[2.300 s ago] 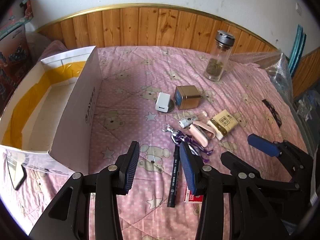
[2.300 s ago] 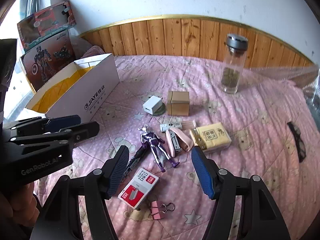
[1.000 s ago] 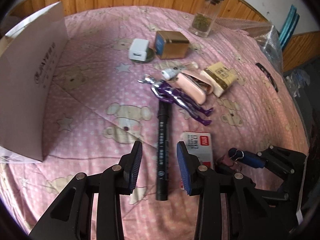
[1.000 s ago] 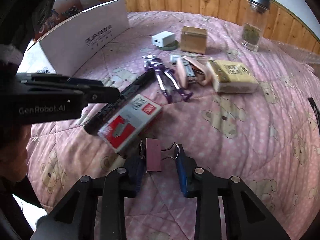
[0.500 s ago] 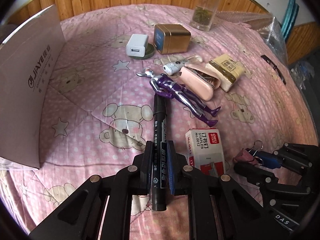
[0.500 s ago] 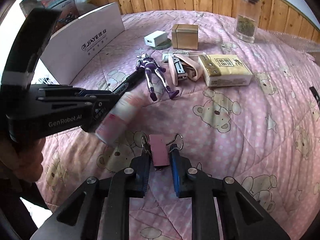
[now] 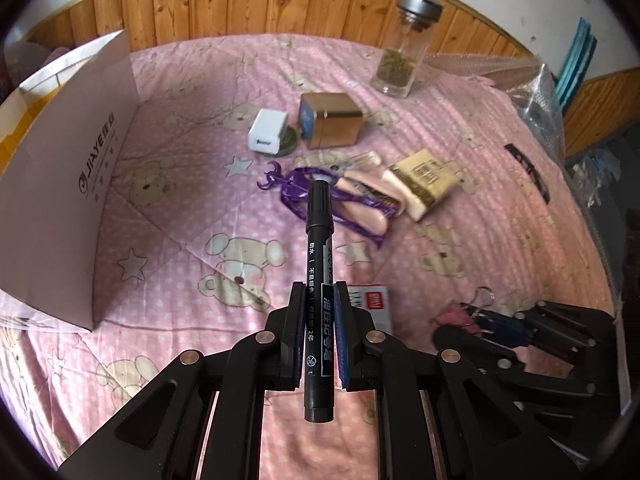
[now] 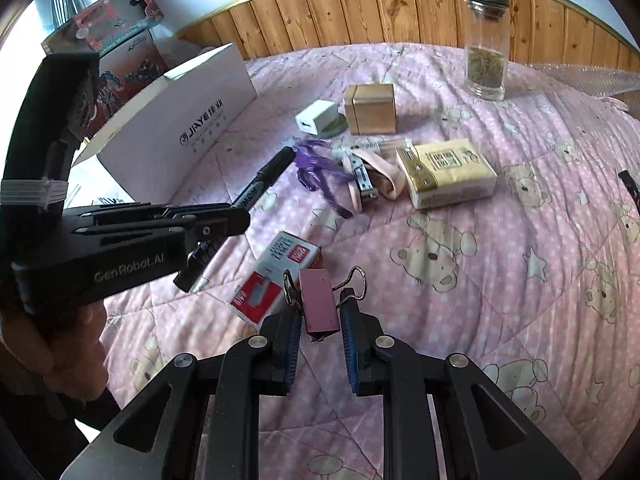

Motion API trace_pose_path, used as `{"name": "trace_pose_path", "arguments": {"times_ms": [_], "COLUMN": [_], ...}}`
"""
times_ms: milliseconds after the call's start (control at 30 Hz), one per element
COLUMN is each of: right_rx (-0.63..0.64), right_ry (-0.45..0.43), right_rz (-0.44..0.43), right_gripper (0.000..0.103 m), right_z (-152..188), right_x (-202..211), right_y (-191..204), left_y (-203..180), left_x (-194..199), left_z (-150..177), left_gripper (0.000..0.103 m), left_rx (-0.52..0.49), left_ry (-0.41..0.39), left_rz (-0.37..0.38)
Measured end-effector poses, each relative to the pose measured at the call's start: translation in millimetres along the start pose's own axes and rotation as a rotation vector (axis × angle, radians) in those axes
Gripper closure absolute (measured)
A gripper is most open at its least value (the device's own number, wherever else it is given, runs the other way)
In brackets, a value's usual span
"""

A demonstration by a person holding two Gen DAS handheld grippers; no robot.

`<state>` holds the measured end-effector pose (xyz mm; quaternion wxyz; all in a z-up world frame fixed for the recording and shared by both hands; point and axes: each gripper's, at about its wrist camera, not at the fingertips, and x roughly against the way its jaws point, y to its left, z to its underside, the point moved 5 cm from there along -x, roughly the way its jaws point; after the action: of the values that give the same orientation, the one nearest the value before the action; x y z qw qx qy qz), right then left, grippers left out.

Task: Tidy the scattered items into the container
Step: 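Lift the marker and clip and carry both toward the white box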

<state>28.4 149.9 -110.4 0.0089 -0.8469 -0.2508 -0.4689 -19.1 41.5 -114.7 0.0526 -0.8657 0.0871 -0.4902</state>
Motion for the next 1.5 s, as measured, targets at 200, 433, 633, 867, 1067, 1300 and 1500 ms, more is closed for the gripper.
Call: {"name": "trace_pose_path", "arguments": {"times_ms": [200, 433, 633, 867, 1067, 1300, 1500], "right_rx": [-0.010, -0.030, -0.020, -0.020, 0.001, 0.036, 0.050], "right_ry": [-0.031, -0.068, -0.095, -0.135, -0.155, -0.155, -0.154], "right_rz": [-0.011, -0.010, -0.011, -0.024, -0.023, -0.004, -0.002], "right_gripper": [0.083, 0.083, 0.083, 0.083, 0.083, 0.083, 0.083], "right_z": [-9.7, -21.8, -31.4, -45.4, -55.8, -66.5, -79.4], "right_x": [9.9, 20.6, 26.5, 36.4, 46.6, 55.0, 59.6], "right_y": [3.7, 2.3, 8.5, 23.7, 40.5, 58.4, 71.0], "left_y": [-6.3, -7.4, -3.5, -0.8, 4.5, 15.4, 29.4], "left_x": [13.4, 27.4, 43.2, 64.2, 90.0, 110.6, 122.3], "left_z": [-6.7, -13.6, -20.2, -28.3, -42.1, -59.0, -67.4], "left_gripper": [0.090, 0.090, 0.090, 0.090, 0.090, 0.090, 0.090], "left_rx": [0.005, 0.009, 0.028, 0.057, 0.091, 0.125, 0.149], "left_ry": [-0.030, -0.061, -0.091, -0.117, -0.157, -0.208, -0.234], "left_rz": [0.001, -0.015, -0.004, 0.028, 0.070, 0.101, 0.107]}}
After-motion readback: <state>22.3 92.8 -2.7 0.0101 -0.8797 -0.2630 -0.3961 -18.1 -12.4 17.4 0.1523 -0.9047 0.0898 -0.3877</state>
